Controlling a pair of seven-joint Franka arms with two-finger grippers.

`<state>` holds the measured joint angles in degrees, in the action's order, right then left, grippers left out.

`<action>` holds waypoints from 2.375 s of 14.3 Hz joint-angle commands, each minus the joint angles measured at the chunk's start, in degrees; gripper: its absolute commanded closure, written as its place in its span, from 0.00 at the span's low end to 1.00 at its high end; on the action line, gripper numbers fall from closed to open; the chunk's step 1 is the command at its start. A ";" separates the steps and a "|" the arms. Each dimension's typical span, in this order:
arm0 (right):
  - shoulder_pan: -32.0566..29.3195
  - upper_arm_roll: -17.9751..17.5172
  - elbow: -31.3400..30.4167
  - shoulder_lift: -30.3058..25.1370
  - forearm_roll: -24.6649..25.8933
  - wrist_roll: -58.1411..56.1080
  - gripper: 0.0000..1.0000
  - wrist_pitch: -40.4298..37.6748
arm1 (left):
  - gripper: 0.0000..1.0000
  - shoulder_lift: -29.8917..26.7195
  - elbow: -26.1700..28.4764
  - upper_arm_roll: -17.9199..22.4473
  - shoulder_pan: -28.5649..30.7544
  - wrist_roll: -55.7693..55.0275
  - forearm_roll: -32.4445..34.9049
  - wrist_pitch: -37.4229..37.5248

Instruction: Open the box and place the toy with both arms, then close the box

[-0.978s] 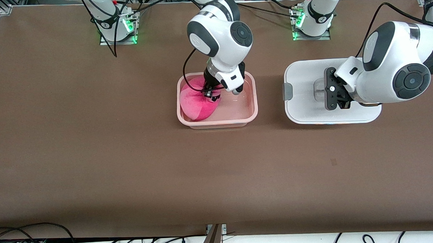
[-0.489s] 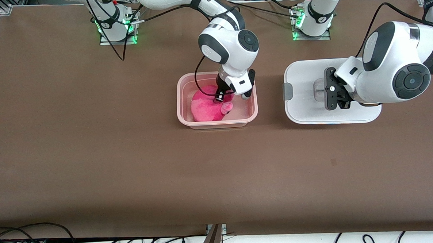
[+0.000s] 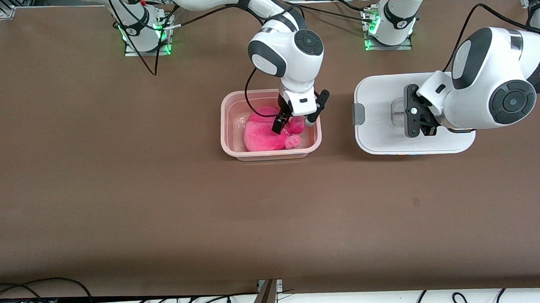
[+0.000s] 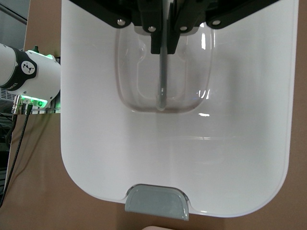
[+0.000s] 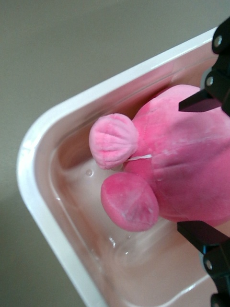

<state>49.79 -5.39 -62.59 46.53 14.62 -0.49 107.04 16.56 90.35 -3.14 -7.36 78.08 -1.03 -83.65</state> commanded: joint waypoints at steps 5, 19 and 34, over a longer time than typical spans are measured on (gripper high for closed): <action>-13.46 1.00 0.10 -12.05 -7.67 -0.12 0.00 -10.09 | 1.00 1.02 -3.33 -1.43 -1.34 0.42 -0.98 1.39; -21.75 21.80 -31.27 -53.37 -16.55 0.32 0.00 -20.91 | 1.00 16.22 -14.67 -1.70 -28.85 -25.34 -7.67 -18.63; -39.95 10.31 -27.59 -49.17 -15.24 0.22 0.00 -19.59 | 1.00 19.04 -13.80 -1.70 -31.40 -25.25 -8.46 -25.58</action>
<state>10.87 5.92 -93.11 -4.41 -0.83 -0.92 87.91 34.91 77.32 -5.30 -38.28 52.49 -8.64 -107.52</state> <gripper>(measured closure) 0.000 0.930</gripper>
